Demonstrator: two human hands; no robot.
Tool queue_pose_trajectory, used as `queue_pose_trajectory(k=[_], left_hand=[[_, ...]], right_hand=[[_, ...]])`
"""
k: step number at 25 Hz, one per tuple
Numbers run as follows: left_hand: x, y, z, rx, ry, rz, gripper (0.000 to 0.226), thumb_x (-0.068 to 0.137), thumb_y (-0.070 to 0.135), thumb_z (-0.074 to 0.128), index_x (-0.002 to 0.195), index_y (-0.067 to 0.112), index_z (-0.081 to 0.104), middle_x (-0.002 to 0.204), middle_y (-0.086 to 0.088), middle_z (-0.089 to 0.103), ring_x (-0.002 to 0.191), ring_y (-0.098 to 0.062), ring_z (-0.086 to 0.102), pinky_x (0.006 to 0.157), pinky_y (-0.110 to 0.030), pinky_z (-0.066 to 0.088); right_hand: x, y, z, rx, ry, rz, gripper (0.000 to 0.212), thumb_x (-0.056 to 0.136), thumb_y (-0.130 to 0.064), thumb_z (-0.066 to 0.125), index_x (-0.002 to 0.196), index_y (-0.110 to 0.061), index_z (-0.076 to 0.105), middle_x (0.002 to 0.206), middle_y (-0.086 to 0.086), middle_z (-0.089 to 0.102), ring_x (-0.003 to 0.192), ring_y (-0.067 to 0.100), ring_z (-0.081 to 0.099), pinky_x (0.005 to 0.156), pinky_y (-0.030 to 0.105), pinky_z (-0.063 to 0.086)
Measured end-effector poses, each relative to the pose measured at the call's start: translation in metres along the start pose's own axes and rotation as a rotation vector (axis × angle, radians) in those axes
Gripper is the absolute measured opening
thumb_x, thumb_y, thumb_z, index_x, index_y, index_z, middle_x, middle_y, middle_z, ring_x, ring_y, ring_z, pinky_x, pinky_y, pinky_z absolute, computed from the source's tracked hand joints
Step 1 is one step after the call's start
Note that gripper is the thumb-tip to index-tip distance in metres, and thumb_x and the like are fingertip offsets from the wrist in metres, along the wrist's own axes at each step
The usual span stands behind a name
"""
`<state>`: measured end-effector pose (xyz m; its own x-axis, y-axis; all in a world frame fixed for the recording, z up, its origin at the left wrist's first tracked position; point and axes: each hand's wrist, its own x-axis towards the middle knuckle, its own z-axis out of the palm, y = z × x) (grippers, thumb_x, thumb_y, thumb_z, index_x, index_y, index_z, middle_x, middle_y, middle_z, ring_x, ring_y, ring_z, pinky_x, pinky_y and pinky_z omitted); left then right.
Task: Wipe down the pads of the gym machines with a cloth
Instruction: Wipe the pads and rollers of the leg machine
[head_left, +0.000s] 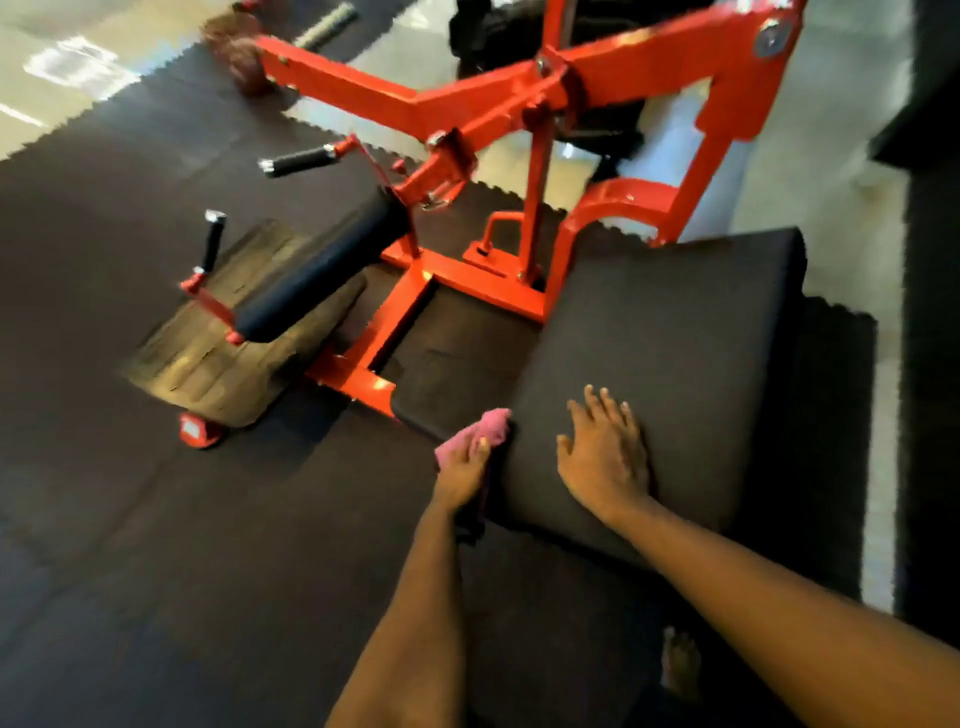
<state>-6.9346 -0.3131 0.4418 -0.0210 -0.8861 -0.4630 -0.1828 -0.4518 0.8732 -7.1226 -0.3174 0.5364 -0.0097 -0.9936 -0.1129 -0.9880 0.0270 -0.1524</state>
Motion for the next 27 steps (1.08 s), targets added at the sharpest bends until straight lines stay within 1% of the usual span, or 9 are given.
queue_pose_trajectory(k=[3,5,9,12,15,19,22,24,27], left_hand=[[0.013,-0.038,-0.009,-0.081,-0.121,-0.044,0.077,0.088,0.07,0.055,0.15,0.026,0.043,0.151,0.01,0.045,0.141,-0.011,0.041,0.11,-0.026,0.036],[0.021,-0.045,-0.013,-0.254,-0.243,-0.108,0.09,0.086,0.07,0.052,0.156,0.018,0.03,0.157,0.006,0.036,0.145,-0.013,0.033,0.11,-0.019,0.035],[0.048,-0.035,-0.014,-0.337,-0.411,-0.106,0.07,0.102,0.056,0.034,0.157,0.02,0.013,0.159,0.011,0.018,0.149,-0.01,0.021,0.116,-0.023,0.031],[0.077,-0.001,-0.004,-0.052,-0.26,-0.059,0.084,0.086,0.084,0.028,0.153,0.034,0.035,0.155,0.011,0.039,0.142,-0.012,0.037,0.116,-0.031,0.029],[0.101,0.012,0.007,0.111,-0.237,0.042,0.078,0.086,0.077,0.029,0.151,0.035,0.036,0.152,0.002,0.047,0.136,-0.02,0.047,0.11,-0.039,0.038],[0.088,-0.026,-0.003,-0.169,-0.47,-0.014,0.065,0.099,0.053,0.045,0.157,0.032,0.024,0.151,0.026,0.036,0.136,0.01,0.037,0.11,-0.021,0.033],[0.068,-0.063,-0.018,-0.326,-0.599,-0.174,0.066,0.102,0.052,0.035,0.157,0.018,0.022,0.157,0.006,0.035,0.133,0.0,0.048,0.104,-0.019,0.043],[0.064,-0.076,-0.021,-0.294,-0.564,-0.252,0.07,0.1,0.059,0.038,0.157,0.02,0.025,0.158,0.004,0.036,0.137,-0.009,0.046,0.11,-0.028,0.041],[0.084,-0.075,-0.012,-0.206,-0.526,-0.07,0.056,0.102,0.059,0.034,0.154,0.038,0.031,0.16,0.013,0.032,0.149,-0.012,0.028,0.123,-0.047,0.021]], right_hand=[[-0.007,-0.019,0.022,-0.189,0.01,0.085,0.06,0.09,-0.033,0.064,0.143,-0.006,0.055,0.155,0.016,0.044,0.148,0.034,0.035,0.123,0.05,0.024],[-0.01,-0.025,0.026,-0.276,0.008,0.118,0.062,0.092,-0.033,0.062,0.145,-0.003,0.051,0.156,0.018,0.042,0.148,0.036,0.033,0.123,0.051,0.025],[-0.01,-0.03,0.026,-0.408,-0.036,0.111,0.063,0.098,-0.035,0.051,0.152,-0.003,0.041,0.162,0.019,0.032,0.152,0.036,0.025,0.124,0.051,0.021],[-0.011,-0.034,0.026,-0.426,-0.072,0.137,0.063,0.099,-0.035,0.048,0.153,-0.004,0.038,0.163,0.019,0.029,0.152,0.036,0.022,0.124,0.052,0.018],[-0.01,-0.033,0.027,-0.453,-0.074,0.143,0.062,0.101,-0.035,0.045,0.155,-0.005,0.036,0.164,0.018,0.027,0.153,0.036,0.02,0.125,0.052,0.017],[-0.009,-0.035,0.025,-0.457,-0.091,0.16,0.061,0.102,-0.035,0.041,0.156,-0.006,0.034,0.165,0.017,0.025,0.154,0.036,0.018,0.125,0.052,0.015],[-0.008,-0.039,0.022,-0.46,-0.094,0.164,0.061,0.101,-0.034,0.043,0.155,-0.006,0.035,0.165,0.017,0.025,0.154,0.036,0.017,0.125,0.052,0.015],[-0.008,-0.039,0.023,-0.458,-0.087,0.166,0.06,0.101,-0.034,0.043,0.154,-0.006,0.037,0.164,0.018,0.026,0.154,0.036,0.018,0.125,0.052,0.016],[-0.008,-0.038,0.024,-0.459,-0.086,0.173,0.059,0.101,-0.033,0.034,0.154,-0.006,0.037,0.164,0.018,0.026,0.154,0.036,0.018,0.125,0.053,0.016]])
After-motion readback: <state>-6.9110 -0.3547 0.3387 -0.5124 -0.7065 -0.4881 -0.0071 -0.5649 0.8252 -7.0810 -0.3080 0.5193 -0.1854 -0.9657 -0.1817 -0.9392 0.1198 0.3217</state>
